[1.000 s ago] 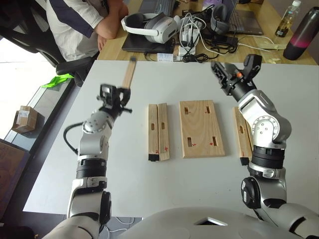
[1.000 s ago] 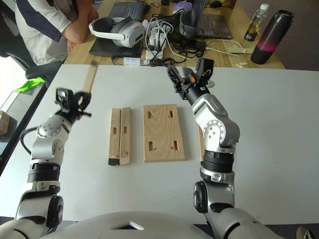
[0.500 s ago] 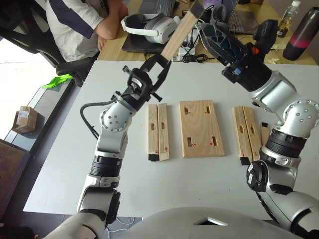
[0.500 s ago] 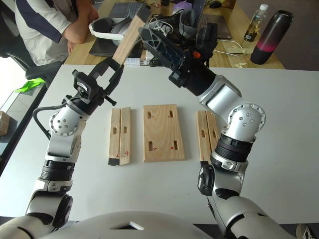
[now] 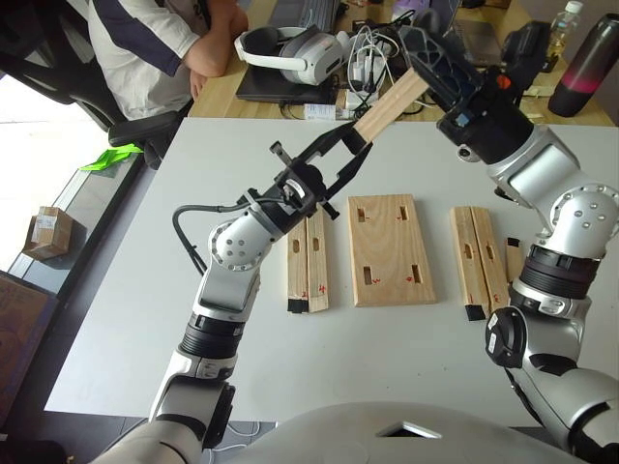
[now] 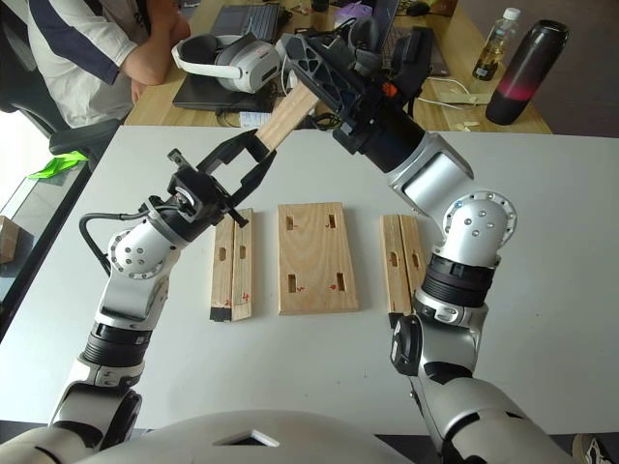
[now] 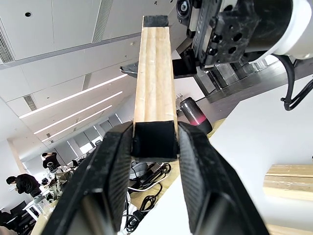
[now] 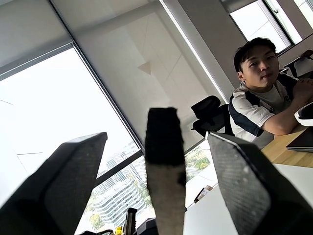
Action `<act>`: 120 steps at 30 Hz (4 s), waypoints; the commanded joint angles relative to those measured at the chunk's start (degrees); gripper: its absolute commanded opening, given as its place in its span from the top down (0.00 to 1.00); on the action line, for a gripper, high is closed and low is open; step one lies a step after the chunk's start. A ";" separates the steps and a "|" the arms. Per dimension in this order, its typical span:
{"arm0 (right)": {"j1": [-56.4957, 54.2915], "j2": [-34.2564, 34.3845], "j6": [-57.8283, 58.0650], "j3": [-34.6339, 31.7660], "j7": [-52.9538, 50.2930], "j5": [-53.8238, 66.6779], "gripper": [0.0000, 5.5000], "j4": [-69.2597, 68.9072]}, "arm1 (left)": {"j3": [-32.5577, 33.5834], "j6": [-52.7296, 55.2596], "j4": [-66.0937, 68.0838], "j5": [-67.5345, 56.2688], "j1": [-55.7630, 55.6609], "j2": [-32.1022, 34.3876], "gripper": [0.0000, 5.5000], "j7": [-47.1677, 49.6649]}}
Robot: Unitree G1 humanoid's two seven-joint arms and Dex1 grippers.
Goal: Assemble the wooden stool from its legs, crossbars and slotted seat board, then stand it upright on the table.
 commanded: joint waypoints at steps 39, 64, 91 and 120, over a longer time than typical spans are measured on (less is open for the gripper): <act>24.54 -12.86 -29.50 11.12 -12.16 -47.35 0.93 -21.16 | 16.82 14.68 6.52 -3.59 2.97 -6.52 0.24 21.23; 48.02 -5.68 -38.80 8.07 -12.95 -59.38 0.93 -13.67 | 19.53 33.34 -4.13 -16.06 3.46 -15.15 0.02 26.67; 48.22 -4.39 -22.11 7.55 -12.11 -53.70 0.93 -12.61 | 19.71 34.50 -3.88 -16.35 3.55 -15.66 0.02 26.55; 30.93 -7.32 -6.85 4.17 -14.64 -52.04 0.63 -3.89 | 20.00 33.72 -2.79 -17.41 3.07 -16.95 0.02 27.36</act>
